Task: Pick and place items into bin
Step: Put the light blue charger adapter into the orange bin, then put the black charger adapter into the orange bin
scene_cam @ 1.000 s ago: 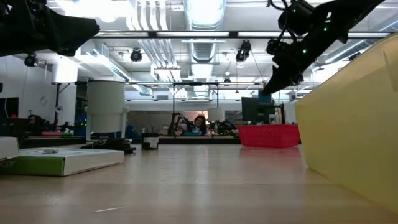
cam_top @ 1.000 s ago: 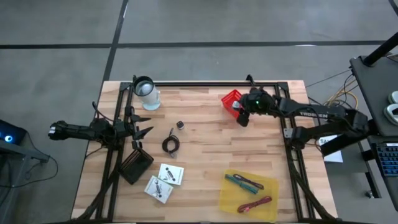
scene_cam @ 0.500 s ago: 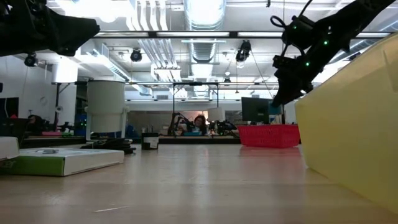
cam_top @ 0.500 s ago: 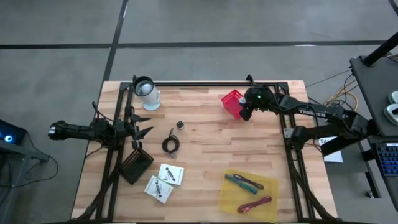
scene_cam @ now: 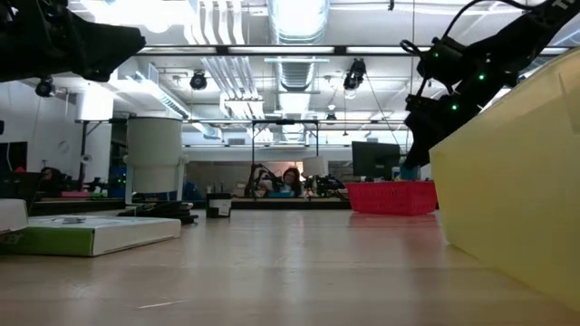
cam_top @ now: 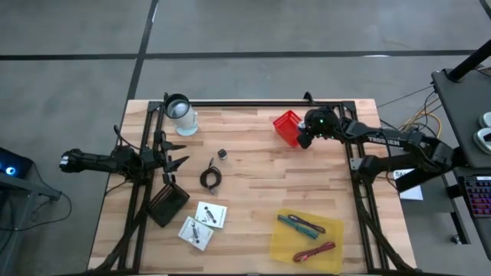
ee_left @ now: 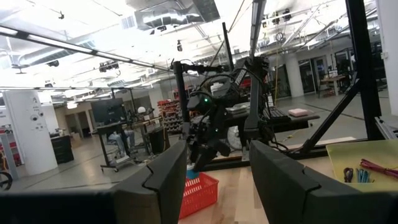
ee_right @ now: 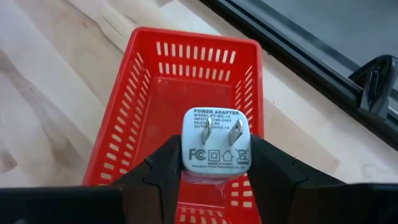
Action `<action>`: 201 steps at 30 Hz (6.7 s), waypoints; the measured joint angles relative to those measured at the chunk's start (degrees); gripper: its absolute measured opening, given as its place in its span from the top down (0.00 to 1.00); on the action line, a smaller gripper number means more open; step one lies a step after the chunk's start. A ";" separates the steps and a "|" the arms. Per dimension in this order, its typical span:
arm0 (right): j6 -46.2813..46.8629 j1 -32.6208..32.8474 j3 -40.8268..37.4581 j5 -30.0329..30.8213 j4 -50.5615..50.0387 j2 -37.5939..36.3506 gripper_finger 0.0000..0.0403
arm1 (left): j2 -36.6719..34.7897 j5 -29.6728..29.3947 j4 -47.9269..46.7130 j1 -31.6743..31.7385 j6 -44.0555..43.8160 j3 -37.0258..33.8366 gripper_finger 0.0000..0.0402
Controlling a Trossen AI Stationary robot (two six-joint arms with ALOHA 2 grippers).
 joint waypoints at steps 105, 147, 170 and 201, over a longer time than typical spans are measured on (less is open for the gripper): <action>-1.95 24.83 -24.82 -1.56 54.99 -6.47 0.50 | 0.02 0.00 0.07 0.00 -0.01 0.00 0.60; -24.41 26.29 -28.73 -4.46 71.59 -23.69 0.50 | 6.74 0.00 8.41 0.01 1.62 0.00 0.60; -27.51 26.29 -28.33 -3.82 70.73 -23.63 0.50 | 29.52 -0.63 23.51 -0.01 -5.92 10.93 0.36; -30.28 26.29 -28.33 3.08 67.91 -23.65 0.50 | 68.71 -18.15 18.08 1.30 -15.02 25.09 0.36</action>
